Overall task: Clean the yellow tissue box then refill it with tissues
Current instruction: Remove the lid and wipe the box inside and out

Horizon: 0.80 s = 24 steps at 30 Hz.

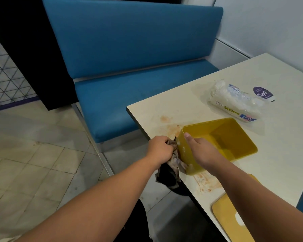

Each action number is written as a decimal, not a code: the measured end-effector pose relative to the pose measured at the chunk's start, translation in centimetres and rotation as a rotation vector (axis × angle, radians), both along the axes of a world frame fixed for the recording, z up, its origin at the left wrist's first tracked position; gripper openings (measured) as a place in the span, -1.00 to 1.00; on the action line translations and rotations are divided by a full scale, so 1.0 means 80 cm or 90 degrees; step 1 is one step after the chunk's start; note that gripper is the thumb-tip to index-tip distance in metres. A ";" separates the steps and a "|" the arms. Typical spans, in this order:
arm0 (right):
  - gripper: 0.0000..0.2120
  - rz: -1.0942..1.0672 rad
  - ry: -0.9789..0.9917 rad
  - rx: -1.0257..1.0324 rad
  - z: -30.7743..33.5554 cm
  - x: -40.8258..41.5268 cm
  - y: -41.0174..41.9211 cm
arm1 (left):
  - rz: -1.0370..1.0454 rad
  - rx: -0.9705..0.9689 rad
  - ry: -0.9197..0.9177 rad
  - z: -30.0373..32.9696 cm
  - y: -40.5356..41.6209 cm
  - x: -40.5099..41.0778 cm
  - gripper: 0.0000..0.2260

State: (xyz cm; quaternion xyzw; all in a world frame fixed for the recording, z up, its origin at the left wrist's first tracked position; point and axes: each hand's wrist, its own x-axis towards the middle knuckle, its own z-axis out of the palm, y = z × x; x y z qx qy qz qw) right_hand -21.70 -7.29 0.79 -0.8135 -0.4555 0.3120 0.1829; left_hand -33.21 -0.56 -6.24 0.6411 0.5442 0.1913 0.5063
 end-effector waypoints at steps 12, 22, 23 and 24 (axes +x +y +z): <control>-0.49 0.003 -0.010 -0.003 0.000 -0.002 0.001 | 0.018 0.009 -0.105 0.007 -0.004 -0.005 -0.93; -0.45 -0.012 -0.006 -0.008 0.001 -0.004 0.002 | 0.035 0.007 -0.153 0.010 -0.005 -0.006 -0.97; -0.40 -0.019 0.008 -0.009 0.002 -0.004 0.002 | 0.028 0.007 -0.142 0.008 -0.005 -0.006 -0.97; -0.31 -0.028 0.027 -0.012 0.002 -0.003 0.002 | 0.020 0.005 -0.125 0.006 -0.006 -0.006 -0.97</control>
